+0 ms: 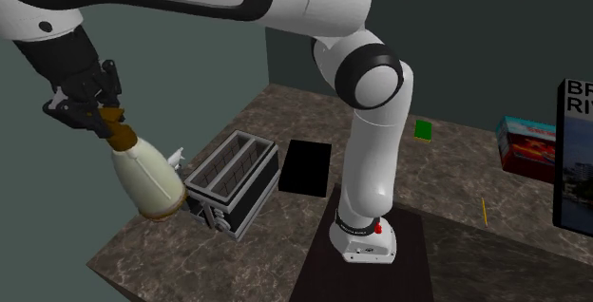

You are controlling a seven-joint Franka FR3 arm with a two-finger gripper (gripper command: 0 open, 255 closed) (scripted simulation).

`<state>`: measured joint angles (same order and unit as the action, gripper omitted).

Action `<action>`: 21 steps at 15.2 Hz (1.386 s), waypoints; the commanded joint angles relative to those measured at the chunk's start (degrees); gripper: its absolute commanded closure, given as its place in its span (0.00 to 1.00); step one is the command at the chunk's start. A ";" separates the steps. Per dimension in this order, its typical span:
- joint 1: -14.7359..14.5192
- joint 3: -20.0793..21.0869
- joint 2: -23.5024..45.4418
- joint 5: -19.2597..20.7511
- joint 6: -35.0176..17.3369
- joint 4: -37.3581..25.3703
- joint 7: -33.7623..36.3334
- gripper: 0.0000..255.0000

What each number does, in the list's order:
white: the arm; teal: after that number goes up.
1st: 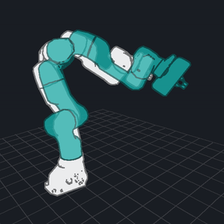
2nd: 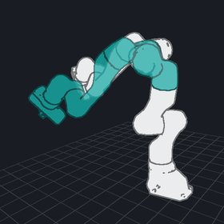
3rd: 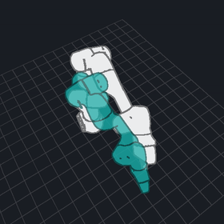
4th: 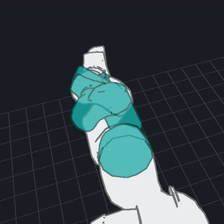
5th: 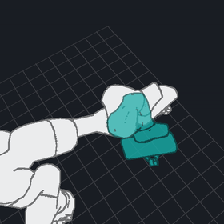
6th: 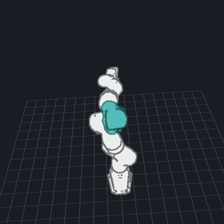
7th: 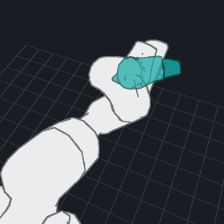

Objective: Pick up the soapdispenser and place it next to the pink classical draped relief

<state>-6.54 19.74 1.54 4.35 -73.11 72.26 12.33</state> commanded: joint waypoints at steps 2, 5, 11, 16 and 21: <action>0.49 -0.43 -2.22 -0.83 -3.37 5.37 -0.45 1.00; 0.70 -0.68 -3.71 -1.36 -6.20 9.59 -0.65 1.00; 0.92 -1.03 -6.03 -2.12 -11.52 17.08 -0.94 1.00; 0.99 -1.22 -7.42 -2.56 -15.70 22.57 -1.06 1.00; 1.00 -1.32 -8.40 -2.85 -19.74 27.53 -1.09 1.00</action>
<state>-5.57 18.47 -6.65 1.55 -92.00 98.81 11.30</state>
